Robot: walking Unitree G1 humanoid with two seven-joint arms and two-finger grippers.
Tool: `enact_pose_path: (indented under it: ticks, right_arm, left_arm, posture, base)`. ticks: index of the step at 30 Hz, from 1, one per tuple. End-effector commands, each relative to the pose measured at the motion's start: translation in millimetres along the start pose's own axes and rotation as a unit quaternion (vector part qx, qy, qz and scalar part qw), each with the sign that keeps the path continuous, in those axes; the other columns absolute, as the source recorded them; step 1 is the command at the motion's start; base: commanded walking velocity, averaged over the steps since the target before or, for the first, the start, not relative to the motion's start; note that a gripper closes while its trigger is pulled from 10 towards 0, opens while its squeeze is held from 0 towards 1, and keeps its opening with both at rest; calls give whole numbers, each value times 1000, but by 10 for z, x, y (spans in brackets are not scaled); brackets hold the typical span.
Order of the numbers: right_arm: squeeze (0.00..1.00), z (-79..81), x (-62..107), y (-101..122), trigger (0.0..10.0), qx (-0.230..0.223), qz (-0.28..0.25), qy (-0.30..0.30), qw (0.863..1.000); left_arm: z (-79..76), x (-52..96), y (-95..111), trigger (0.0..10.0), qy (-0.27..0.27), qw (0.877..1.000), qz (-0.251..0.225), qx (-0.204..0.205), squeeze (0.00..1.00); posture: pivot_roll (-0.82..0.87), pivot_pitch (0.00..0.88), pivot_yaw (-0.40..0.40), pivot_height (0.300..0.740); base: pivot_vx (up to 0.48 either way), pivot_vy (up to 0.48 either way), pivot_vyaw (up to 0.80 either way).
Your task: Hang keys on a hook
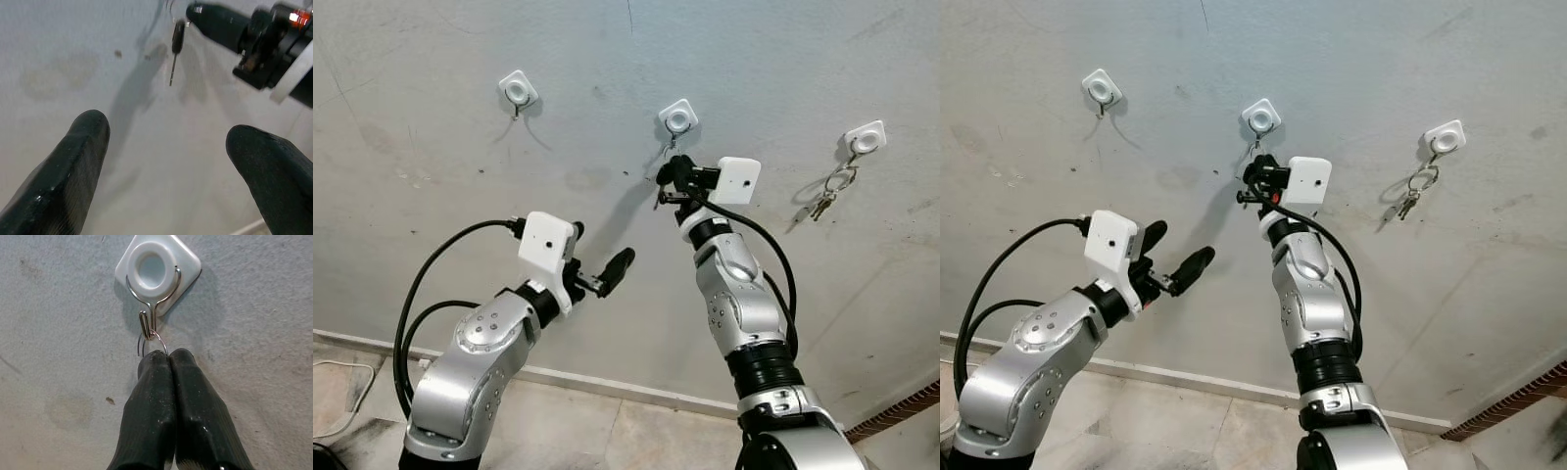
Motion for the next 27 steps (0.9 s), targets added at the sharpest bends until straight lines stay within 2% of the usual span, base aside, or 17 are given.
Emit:
enact_pose_path:
  ticks: [1,27]
  right_arm:
    - [0,8,14,-49,10000,6,9,5,1000]
    - [0,100,32,-131,10000,21,24,23,999]
  left_arm:
    - [-40,-26,52,10000,-14,1000,-2,-5,0]
    - [-48,-114,203,10000,-26,999,-22,-19,0]
  posture:
    - [311,0,-51,740]
    - [311,0,-51,740]
  base:
    - [0,0,0]
    - [0,0,0]
Point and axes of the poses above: a point about 5 cm out from each wrist's last joint towards the gripper, its own x axis pointing back from the gripper into the wrist, its own y axis along the axis of the wrist's last joint, z = x × y, the point moved 1 cm from there along -x, pointing out of the wrist towards the gripper, and after that the axes turned 11 degrees about x, right-handed, at the moved point
